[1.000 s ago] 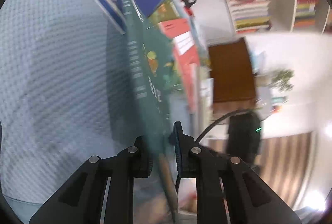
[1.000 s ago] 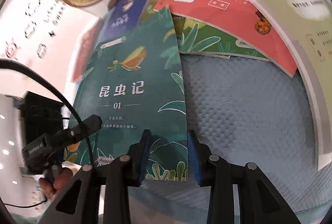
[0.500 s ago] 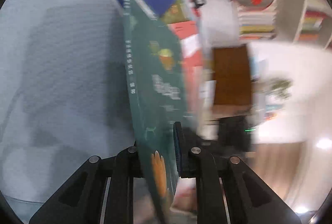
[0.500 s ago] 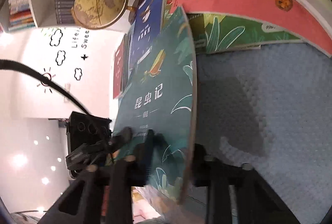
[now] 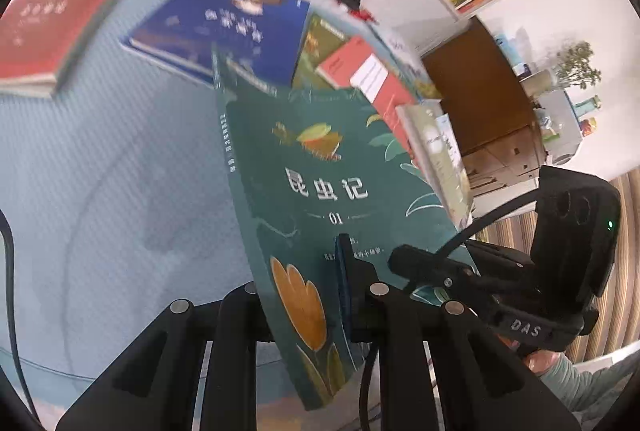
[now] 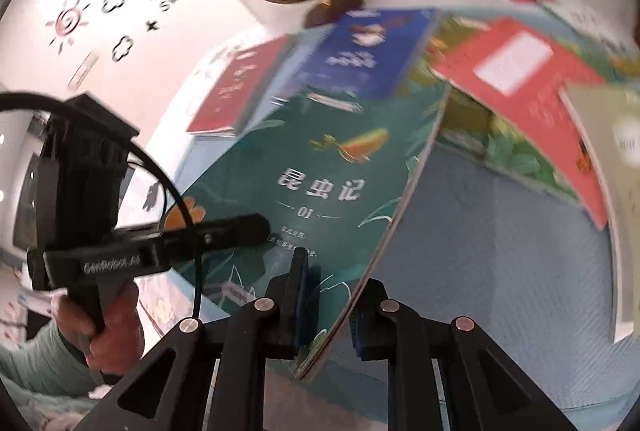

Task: Organize books
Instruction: 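Stand the green book against the red book and open the left gripper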

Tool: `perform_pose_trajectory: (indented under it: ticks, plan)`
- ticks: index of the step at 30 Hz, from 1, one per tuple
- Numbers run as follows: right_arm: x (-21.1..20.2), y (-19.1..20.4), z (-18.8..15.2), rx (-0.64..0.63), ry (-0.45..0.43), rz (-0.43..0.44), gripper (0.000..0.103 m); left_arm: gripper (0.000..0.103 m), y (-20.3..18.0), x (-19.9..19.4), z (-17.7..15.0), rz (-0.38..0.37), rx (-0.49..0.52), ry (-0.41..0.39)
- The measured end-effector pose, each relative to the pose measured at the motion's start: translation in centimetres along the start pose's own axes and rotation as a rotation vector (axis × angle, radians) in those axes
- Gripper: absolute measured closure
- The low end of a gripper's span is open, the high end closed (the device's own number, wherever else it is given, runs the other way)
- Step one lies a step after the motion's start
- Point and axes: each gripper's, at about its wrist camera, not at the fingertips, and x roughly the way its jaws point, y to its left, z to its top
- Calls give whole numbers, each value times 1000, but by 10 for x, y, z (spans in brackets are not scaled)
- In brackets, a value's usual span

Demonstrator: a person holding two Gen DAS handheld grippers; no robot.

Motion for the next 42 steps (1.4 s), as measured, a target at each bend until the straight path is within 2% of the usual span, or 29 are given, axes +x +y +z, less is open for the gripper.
perform_pose_trajectory:
  ticks: [4,7,11,13,16,18,23,28,33,37,42]
  plan:
    - [0,34,15,-56,-36,3,84,89,19,-32,13,-33,-20,-41]
    - [8,60,33,-77,-67,27,84,89,38,-65,26,-25,-14,-87]
    - [40,97,63,-91,-87,70,84,89,78,-101,50,9,-25,-140]
    - [63,116,81,-105,-85,83,83,89,104,-116,63,52,-30,-157]
    - [98,140,103,-112,-67,107,80,89,137,-129,83,97,-39,-167]
    - [122,149,121,-78,-48,155,79,88,158,-134,95,100,-46,-165]
    - [166,145,155,16,-28,180,79,87,196,-128,125,86,-57,-138]
    - [184,141,174,60,-34,162,79,78,217,-116,149,59,-77,-90]
    - [198,136,187,82,-19,131,79,74,233,-107,158,41,-87,-63]
    - [206,128,189,141,-9,143,79,72,248,-101,166,43,-121,-37]
    - [220,123,191,179,17,128,79,71,262,-103,163,94,-148,-11]
